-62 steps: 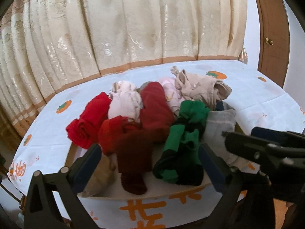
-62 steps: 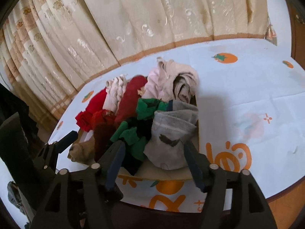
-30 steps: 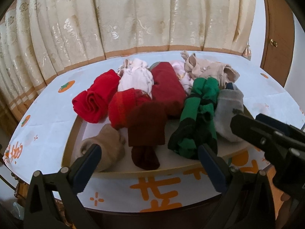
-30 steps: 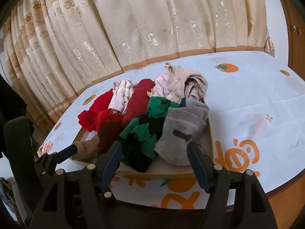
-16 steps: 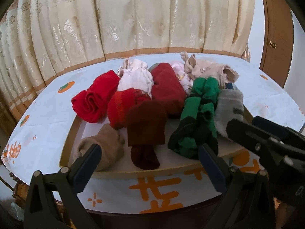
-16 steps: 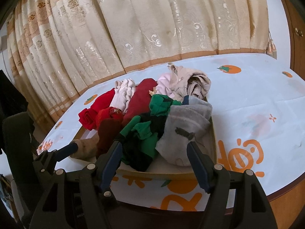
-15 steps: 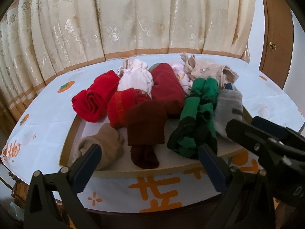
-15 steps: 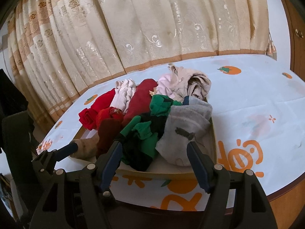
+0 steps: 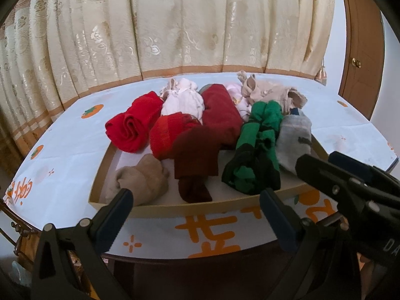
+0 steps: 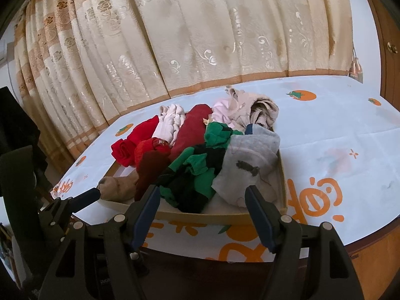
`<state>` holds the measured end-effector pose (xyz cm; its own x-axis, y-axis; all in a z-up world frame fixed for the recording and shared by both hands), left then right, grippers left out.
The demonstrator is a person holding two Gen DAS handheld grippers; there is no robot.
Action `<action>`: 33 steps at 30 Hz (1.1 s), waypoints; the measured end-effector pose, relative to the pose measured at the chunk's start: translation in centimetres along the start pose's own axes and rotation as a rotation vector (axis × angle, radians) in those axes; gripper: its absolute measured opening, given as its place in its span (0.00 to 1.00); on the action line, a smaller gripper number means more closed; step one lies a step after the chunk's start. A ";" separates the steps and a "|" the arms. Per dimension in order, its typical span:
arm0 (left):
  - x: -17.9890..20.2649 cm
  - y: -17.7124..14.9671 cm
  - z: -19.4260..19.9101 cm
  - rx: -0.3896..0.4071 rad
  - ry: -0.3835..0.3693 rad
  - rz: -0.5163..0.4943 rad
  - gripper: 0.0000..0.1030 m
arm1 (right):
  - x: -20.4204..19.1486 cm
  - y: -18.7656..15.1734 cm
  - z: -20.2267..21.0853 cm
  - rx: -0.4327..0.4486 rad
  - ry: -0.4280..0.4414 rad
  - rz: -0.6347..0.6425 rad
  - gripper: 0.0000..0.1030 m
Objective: Take underwear out of drawer
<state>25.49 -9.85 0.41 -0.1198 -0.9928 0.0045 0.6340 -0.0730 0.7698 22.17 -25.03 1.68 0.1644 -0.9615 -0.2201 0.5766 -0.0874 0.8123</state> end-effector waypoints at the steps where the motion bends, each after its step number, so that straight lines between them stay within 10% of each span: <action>1: -0.1 0.0 0.1 0.000 0.000 0.003 1.00 | -0.1 0.0 0.1 0.000 0.000 0.001 0.71; 33: -1.5 -3.1 8.9 0.128 -0.012 0.034 1.00 | -2.3 -3.3 8.6 0.109 -0.015 0.007 0.71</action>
<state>16.92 -7.34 3.69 -0.1093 -0.9932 0.0388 0.5355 -0.0259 0.8442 12.98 -24.74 4.15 0.1554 -0.9659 -0.2070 0.4852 -0.1079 0.8677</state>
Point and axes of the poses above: each gripper's, at about its wrist camera, not at the fingertips, and z roughly against the way its jaws point, x to its right, y to its top, the point moved 3 cm from there along -z, roughly the way its jaws point, and after that the axes turned 5 degrees about z, right-handed, at the moved point
